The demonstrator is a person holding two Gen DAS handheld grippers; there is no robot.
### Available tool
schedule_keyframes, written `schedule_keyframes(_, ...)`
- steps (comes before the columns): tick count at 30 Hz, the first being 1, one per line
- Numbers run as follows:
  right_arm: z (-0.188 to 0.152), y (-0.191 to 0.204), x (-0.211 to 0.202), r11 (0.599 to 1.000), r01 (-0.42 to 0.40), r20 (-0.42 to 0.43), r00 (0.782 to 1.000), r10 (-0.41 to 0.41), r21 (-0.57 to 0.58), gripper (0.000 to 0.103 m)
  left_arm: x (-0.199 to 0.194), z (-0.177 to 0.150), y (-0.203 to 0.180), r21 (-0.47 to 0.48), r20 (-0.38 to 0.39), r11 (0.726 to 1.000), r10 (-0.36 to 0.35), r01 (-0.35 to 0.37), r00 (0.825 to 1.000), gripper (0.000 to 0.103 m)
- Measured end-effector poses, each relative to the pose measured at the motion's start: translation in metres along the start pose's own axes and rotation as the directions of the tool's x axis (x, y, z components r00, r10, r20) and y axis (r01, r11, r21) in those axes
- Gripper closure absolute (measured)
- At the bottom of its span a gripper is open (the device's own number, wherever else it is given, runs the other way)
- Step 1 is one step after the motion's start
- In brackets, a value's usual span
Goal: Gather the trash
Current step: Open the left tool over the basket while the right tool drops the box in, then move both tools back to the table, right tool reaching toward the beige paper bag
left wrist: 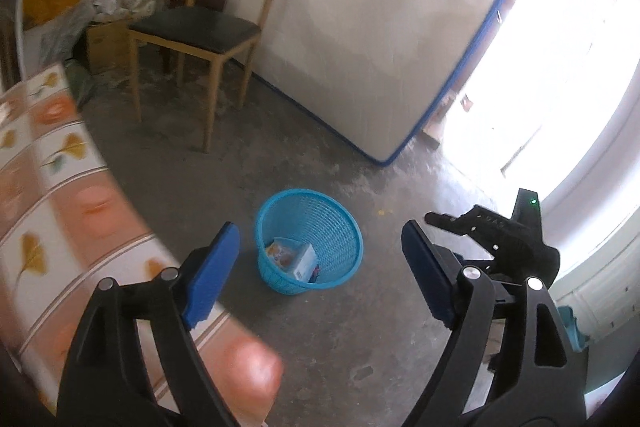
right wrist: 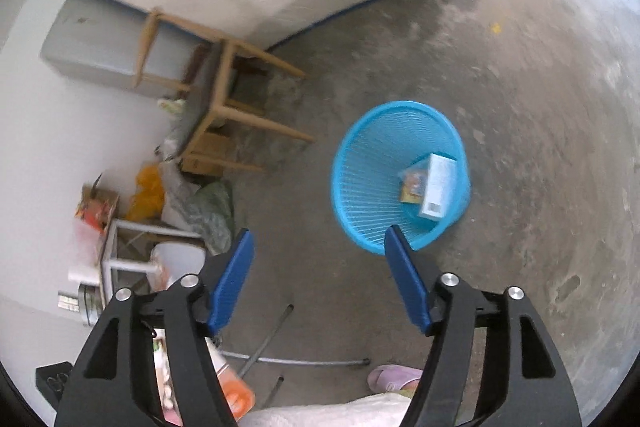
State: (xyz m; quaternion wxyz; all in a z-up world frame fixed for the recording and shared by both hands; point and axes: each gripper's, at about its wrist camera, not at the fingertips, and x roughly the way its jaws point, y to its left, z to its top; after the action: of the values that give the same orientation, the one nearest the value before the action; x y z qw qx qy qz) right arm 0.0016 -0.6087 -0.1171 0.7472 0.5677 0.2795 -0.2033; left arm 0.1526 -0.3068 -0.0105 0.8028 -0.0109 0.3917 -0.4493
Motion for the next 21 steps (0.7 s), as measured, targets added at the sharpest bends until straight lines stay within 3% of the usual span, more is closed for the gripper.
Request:
schedule_keyframes(3,-0.014,0.028,-0.01,0.996,-0.062,-0.04,0.997,0.06,-0.057,0.035,-0.035,-0.011,0.016,-0.025,0.048,0.999,0.024,-0.023,0.999,0.024)
schedule_keyframes(6,-0.025,0.051,-0.012,0.989,-0.112,-0.086,0.991,0.103,-0.102,0.035,-0.08,-0.024,0.034,-0.054,0.132,0.995,0.095,-0.089,0.987,0.024)
schedule_keyframes(11,-0.057,0.101,-0.006,0.961,-0.187,-0.176,0.973,0.152,-0.203,0.034,-0.152,-0.047,0.066,-0.112,0.249,0.969,0.243,-0.222,0.937,0.023)
schedule_keyframes(15,-0.091,0.153,0.007,0.916,-0.27,-0.291,0.939,0.183,-0.295,0.034,-0.194,-0.065,0.086,-0.157,0.3,0.932,0.359,-0.326,0.884,0.023)
schedule_keyframes(19,-0.129,0.208,0.019,0.863,-0.352,-0.403,0.894,0.195,-0.363,0.034,-0.228,-0.085,0.101,-0.216,0.342,0.876,0.482,-0.431,0.807,0.022)
schedule_keyframes(21,-0.149,0.235,0.025,0.832,-0.387,-0.452,0.872,0.19,-0.397,0.034,-0.244,-0.096,0.109,-0.246,0.357,0.831,0.556,-0.499,0.75,0.022)
